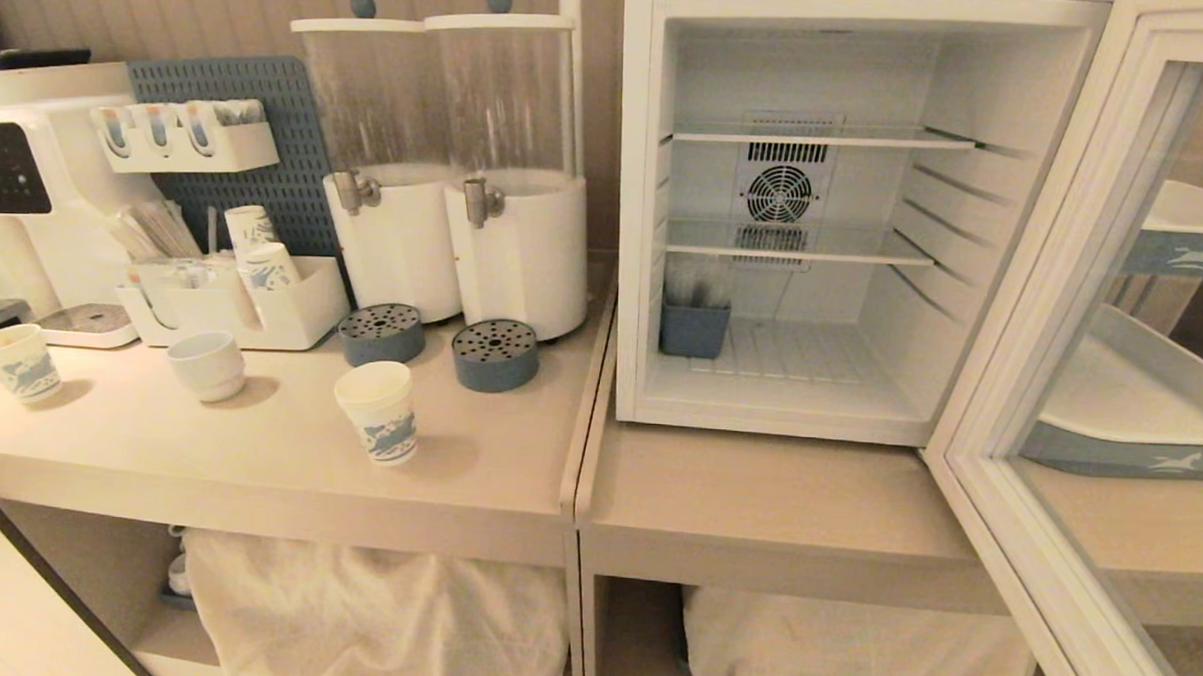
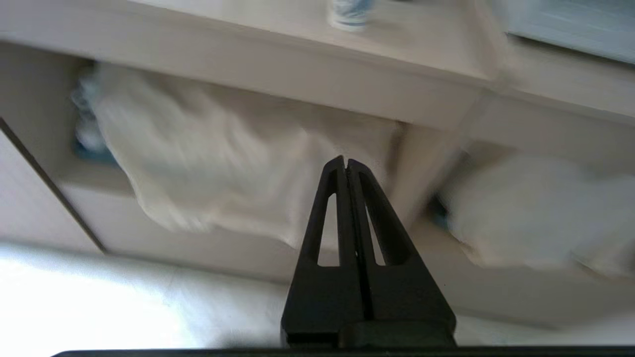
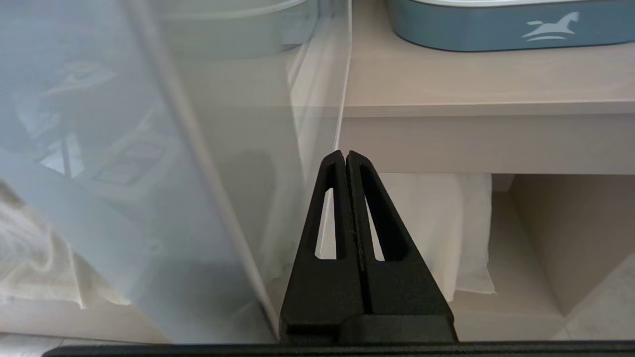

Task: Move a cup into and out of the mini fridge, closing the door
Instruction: Put the paper cup in the freezer

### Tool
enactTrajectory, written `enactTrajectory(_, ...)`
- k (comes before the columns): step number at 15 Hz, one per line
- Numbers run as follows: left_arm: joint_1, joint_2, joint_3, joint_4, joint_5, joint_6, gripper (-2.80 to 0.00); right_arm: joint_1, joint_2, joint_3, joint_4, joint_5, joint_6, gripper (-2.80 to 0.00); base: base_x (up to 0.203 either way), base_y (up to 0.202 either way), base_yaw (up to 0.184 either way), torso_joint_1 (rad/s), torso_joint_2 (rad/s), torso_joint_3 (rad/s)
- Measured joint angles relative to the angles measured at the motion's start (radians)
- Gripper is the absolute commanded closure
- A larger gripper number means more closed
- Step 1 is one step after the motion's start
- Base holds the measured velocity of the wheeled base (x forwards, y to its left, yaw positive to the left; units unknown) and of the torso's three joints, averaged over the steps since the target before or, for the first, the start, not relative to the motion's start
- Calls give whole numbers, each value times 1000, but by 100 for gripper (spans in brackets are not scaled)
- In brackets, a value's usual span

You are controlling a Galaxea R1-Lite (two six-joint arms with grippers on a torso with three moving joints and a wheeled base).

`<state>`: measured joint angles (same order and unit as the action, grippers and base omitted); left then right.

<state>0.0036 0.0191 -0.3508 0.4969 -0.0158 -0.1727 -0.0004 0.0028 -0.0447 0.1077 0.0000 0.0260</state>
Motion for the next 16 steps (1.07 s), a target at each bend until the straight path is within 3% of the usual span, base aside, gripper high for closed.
enactTrajectory(3, -4, -15, 292, -450, 5, 80, 0, -1, 0, 1, -1, -3, 0, 0, 0, 0, 0, 0, 0, 0)
enactTrajectory(5, -4, -18, 335, -607, 9, 44, 0, 0, 0, 2, -1, -3, 0, 0, 0, 0, 0, 0, 0, 0)
enactTrajectory(16, -4, -20, 351, -617, 4, 73, 0, 0, 0, 0, -1, -2, 0, 0, 0, 0, 0, 0, 0, 0)
